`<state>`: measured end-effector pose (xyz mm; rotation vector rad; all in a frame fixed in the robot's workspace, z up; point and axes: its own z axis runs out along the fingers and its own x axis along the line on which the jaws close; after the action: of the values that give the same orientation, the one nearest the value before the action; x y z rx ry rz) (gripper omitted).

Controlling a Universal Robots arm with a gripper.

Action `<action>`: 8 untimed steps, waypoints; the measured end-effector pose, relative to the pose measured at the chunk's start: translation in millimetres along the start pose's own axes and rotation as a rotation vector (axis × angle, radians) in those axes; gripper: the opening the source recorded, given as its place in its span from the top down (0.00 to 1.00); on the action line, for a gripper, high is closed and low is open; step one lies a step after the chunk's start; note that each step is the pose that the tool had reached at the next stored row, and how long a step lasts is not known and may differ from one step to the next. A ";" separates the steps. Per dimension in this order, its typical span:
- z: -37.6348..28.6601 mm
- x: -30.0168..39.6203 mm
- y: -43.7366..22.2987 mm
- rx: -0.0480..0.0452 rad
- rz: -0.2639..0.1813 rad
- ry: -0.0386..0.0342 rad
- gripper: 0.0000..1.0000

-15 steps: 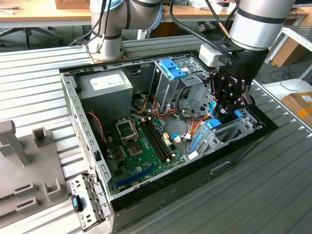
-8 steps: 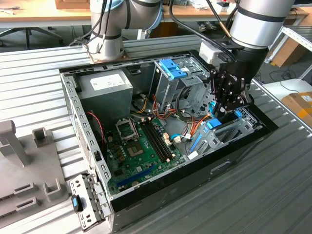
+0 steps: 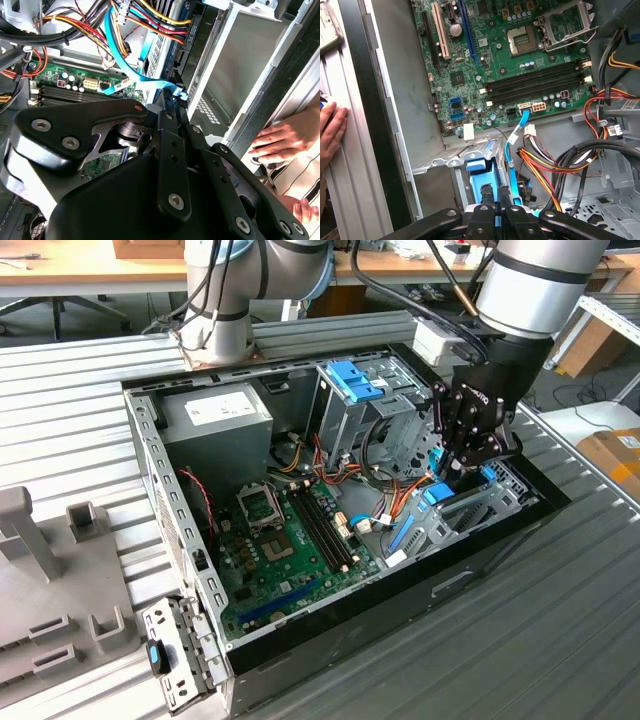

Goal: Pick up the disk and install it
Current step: 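Insert the first disk wire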

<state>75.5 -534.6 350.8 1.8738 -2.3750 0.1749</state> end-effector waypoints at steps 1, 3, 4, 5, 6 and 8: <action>-0.1 -0.2 -0.6 -0.0054 0.001 0.0013 0.85; -0.1 -0.3 -0.5 -0.0116 0.014 0.0025 0.85; -0.1 -0.4 -0.7 -0.0141 0.019 0.0032 0.85; -0.1 -0.4 -0.7 -0.0146 0.020 0.0033 0.85; -0.1 -0.5 -0.7 -0.0146 0.020 0.0032 0.85; -0.3 -1.8 -2.9 -0.0171 0.019 0.0038 0.85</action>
<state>78.8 -533.5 350.9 1.8420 -2.3850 0.1591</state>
